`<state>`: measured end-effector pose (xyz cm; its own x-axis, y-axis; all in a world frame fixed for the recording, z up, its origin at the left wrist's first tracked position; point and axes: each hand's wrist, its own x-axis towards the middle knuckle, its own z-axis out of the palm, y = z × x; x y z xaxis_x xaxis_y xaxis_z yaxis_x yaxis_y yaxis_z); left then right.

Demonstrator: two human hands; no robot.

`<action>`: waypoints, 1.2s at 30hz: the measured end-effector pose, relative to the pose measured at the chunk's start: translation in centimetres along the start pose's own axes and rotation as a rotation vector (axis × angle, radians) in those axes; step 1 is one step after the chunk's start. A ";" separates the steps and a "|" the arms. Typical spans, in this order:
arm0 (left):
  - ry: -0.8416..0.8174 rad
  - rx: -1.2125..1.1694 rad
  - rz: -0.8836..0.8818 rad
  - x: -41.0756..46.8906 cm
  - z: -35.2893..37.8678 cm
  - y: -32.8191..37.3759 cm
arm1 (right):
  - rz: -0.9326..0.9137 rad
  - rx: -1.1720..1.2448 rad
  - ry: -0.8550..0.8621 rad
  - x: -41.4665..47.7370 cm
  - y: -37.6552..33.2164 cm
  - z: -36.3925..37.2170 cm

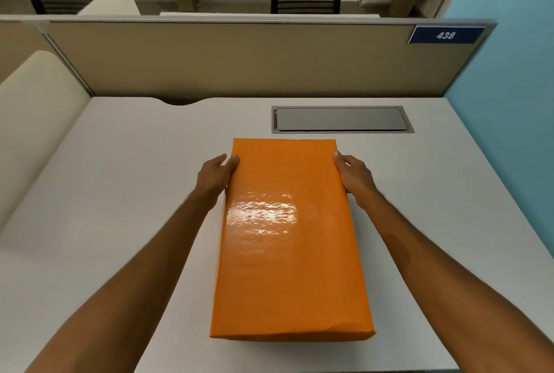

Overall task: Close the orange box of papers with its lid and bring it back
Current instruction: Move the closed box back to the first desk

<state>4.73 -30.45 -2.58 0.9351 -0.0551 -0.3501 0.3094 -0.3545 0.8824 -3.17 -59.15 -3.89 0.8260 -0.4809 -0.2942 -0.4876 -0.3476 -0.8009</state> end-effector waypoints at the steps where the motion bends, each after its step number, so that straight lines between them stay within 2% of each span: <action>1: 0.005 0.015 0.015 -0.4 -0.1 -0.2 | -0.009 -0.024 -0.002 -0.5 0.1 -0.1; 5: -0.024 0.048 0.068 -2.3 -0.6 -2.0 | -0.046 -0.080 -0.022 -3.1 1.1 -0.6; 11: 0.006 0.012 0.151 -5.6 -0.9 -4.5 | -0.068 -0.019 0.038 -6.8 3.1 -1.0; 17: 0.035 -0.027 0.213 -9.1 -1.1 -6.7 | -0.078 0.064 0.025 -10.0 5.5 -0.9; 25: 0.103 -0.091 0.136 -13.1 -1.8 -8.9 | -0.074 0.214 -0.005 -13.1 7.8 -1.0; 30: 0.037 -0.187 0.065 -14.5 -2.0 -9.6 | -0.045 0.298 -0.031 -15.0 8.6 -1.1; 36: -0.034 -0.344 -0.038 -15.3 -1.7 -9.3 | 0.039 0.513 -0.166 -15.9 8.2 -1.1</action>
<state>-12.21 -24.72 -4.92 0.9174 -0.0811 -0.3895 0.3891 -0.0217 0.9209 -20.61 -55.19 -5.20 0.8639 -0.3371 -0.3741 -0.3526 0.1255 -0.9273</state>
